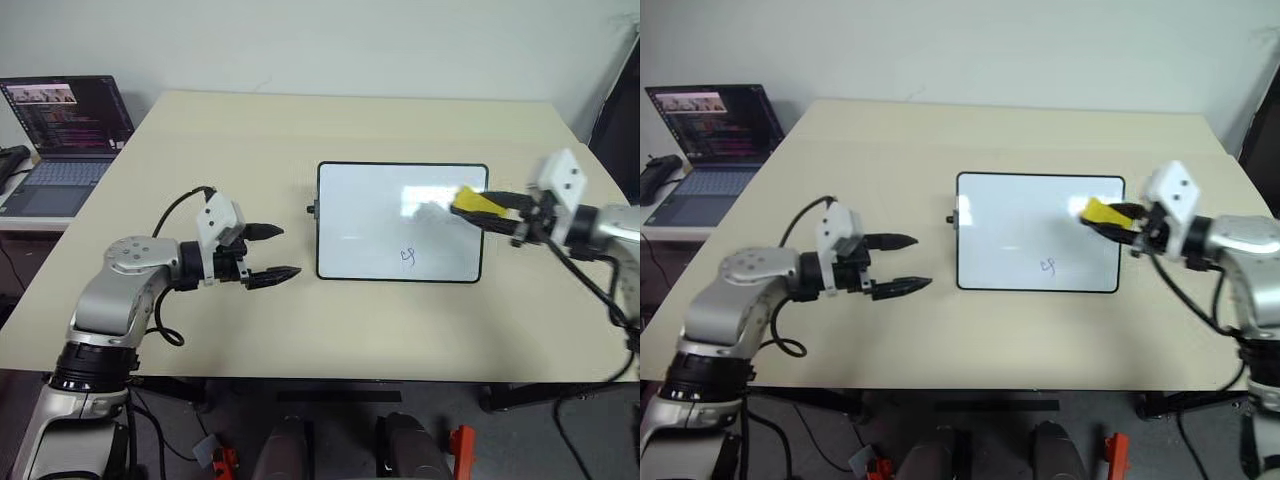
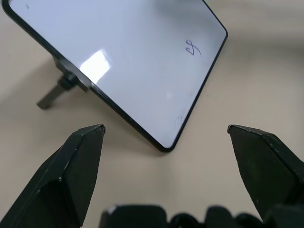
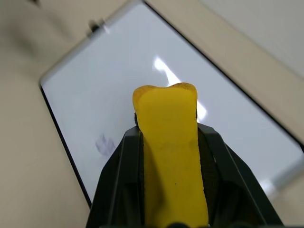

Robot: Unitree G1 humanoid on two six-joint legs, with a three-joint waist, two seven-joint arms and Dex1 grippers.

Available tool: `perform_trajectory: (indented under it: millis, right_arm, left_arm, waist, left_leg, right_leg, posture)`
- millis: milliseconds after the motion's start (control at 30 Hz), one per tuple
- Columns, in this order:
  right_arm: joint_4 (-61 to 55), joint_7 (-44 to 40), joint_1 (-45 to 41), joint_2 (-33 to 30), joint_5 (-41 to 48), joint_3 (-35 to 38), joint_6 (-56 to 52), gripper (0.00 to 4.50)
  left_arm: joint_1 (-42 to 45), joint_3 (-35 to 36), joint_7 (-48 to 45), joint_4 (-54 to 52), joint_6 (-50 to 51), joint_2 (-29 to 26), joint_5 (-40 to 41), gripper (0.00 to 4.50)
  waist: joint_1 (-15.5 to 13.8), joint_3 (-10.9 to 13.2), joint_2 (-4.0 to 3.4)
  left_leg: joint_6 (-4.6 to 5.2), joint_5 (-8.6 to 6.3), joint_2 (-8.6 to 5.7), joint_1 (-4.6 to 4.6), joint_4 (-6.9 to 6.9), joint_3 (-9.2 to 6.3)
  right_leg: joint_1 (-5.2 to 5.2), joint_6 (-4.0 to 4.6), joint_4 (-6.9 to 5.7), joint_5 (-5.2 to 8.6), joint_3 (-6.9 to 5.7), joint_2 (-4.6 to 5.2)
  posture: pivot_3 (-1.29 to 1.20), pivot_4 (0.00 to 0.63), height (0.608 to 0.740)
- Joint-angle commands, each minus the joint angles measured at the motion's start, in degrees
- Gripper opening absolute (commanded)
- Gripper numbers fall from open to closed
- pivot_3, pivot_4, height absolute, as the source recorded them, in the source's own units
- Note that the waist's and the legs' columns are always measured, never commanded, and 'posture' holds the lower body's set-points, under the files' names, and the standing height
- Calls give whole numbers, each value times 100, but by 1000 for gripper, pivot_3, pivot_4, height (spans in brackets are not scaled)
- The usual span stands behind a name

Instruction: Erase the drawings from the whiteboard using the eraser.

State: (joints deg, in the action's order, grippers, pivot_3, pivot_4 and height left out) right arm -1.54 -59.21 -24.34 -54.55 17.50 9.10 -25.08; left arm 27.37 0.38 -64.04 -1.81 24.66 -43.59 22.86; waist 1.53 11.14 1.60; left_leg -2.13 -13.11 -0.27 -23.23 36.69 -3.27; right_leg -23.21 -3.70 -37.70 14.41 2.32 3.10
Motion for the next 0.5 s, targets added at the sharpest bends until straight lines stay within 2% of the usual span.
perform_trajectory:
  millis: [33,133,267,500]
  right_arm:
    - [208,-287,617,-567,-211,478,453,1090]
    - [132,-391,990,-736,-12,842,419,1090]
    - [47,-430,1220,-786,22,968,412,1090]
    - [60,-171,815,-636,39,928,469,1090]
  left_arm:
    - [23,157,-67,12,-138,-139,-14,4500]
    - [4,201,-85,-1,-125,-189,13,4500]
    - [-10,233,-112,-41,-105,-239,42,4500]
    - [88,196,-119,-6,-125,-246,21,4500]
  waist:
    - [6,0,0]
    - [83,1,-2]
    - [134,1,-1]
    - [119,2,0]
  left_leg:
    - [1,-1,0,0,-1,3]
    - [2,-1,3,6,-2,12]
    - [2,-1,6,20,-2,22]
    - [1,-1,4,19,3,22]
  right_leg:
    - [0,-1,0,2,2,0]
    - [-1,-2,-2,3,11,-1]
    - [3,-1,-8,6,19,-3]
    - [7,-25,-8,19,20,-2]
  posture:
    - [0,150,740]
    - [0,150,740]
    - [0,150,740]
    - [0,150,740]
